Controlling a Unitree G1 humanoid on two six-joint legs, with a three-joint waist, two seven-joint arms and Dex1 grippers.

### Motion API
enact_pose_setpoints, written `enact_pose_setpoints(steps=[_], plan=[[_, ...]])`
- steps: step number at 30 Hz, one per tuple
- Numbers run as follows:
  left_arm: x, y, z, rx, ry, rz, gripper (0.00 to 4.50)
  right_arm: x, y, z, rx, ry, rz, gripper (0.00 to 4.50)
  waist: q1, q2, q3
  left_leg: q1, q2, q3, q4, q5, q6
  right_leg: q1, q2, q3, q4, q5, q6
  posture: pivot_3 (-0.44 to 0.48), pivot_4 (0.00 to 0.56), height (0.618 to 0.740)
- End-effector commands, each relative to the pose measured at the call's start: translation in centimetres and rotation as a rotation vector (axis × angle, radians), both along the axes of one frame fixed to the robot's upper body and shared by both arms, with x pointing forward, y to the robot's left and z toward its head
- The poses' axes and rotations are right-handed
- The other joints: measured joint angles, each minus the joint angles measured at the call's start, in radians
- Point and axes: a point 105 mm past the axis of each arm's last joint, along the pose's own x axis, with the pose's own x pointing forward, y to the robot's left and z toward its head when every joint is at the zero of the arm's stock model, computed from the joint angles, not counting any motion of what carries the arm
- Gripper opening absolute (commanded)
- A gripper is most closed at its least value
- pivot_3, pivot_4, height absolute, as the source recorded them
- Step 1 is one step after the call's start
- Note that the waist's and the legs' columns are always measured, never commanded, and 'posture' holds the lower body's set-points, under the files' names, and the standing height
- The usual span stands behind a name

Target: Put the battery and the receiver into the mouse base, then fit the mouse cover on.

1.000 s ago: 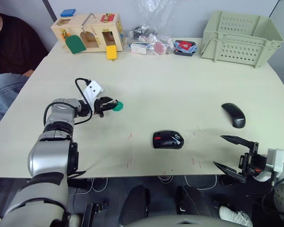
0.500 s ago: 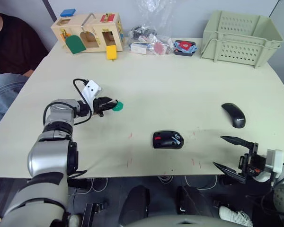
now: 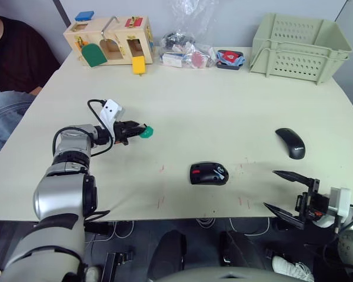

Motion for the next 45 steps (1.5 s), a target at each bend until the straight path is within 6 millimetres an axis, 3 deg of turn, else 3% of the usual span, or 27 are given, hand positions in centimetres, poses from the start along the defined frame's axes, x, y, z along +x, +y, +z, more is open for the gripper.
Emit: enact_pose_setpoints(steps=[1,41,44,45], plan=[[0.4,0.9,1.7,-0.003,-0.049,0.032,1.80,-0.2,0.0,0.3,0.004,-0.029,-0.006,4.50,0.000,0.000,0.000,0.000,0.000,0.000,0.000,0.000,0.000,0.000,0.000,0.000,0.000,0.000,0.000,0.000,0.150,0.740],[0.5,0.1,-0.3,0.059,-0.007,0.040,1.80,-0.4,-0.1,0.4,-0.001,-0.033,-0.019,4.50,0.000,0.000,0.000,0.000,0.000,0.000,0.000,0.000,0.000,0.000,0.000,0.000,0.000,0.000,0.000,0.000,0.150,0.740],[0.5,0.1,-0.3,0.056,-0.007,0.041,1.05,-0.4,0.0,0.4,-0.001,-0.033,-0.019,4.50,0.000,0.000,0.000,0.000,0.000,0.000,0.000,0.000,0.000,0.000,0.000,0.000,0.000,0.000,0.000,0.000,0.150,0.740],[0.5,0.1,-0.3,0.056,-0.007,0.042,0.55,-0.4,0.0,0.4,-0.001,-0.033,-0.019,4.50,0.000,0.000,0.000,0.000,0.000,0.000,0.000,0.000,0.000,0.000,0.000,0.000,0.000,0.000,0.000,0.000,0.150,0.740]])
